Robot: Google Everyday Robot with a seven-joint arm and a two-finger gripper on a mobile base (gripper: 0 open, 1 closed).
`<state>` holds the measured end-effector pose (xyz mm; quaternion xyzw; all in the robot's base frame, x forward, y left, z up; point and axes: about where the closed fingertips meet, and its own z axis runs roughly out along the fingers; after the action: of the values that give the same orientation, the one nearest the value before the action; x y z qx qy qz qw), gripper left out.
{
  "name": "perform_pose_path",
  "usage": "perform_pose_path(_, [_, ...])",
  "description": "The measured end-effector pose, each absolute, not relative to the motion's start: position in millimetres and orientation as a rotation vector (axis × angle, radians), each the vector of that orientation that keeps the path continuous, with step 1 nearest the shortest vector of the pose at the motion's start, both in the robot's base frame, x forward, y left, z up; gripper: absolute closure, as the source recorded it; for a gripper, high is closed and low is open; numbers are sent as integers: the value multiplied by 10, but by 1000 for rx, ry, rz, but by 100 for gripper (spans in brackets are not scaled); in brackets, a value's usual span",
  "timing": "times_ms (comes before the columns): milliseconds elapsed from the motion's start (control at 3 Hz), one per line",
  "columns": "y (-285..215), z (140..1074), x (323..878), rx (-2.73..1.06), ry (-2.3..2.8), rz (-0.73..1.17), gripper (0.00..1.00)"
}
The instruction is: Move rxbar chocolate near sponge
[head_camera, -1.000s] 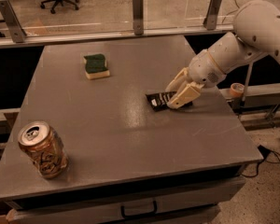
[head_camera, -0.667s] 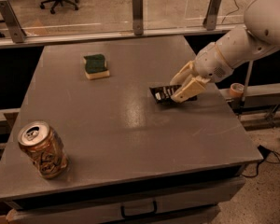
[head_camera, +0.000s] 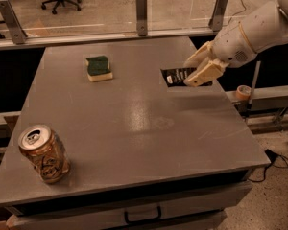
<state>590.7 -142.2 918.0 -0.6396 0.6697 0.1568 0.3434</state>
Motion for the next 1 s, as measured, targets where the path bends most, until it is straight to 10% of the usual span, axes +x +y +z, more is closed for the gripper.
perform_pose_path(1000, [-454,8830,6692,-1680,1645,448,100])
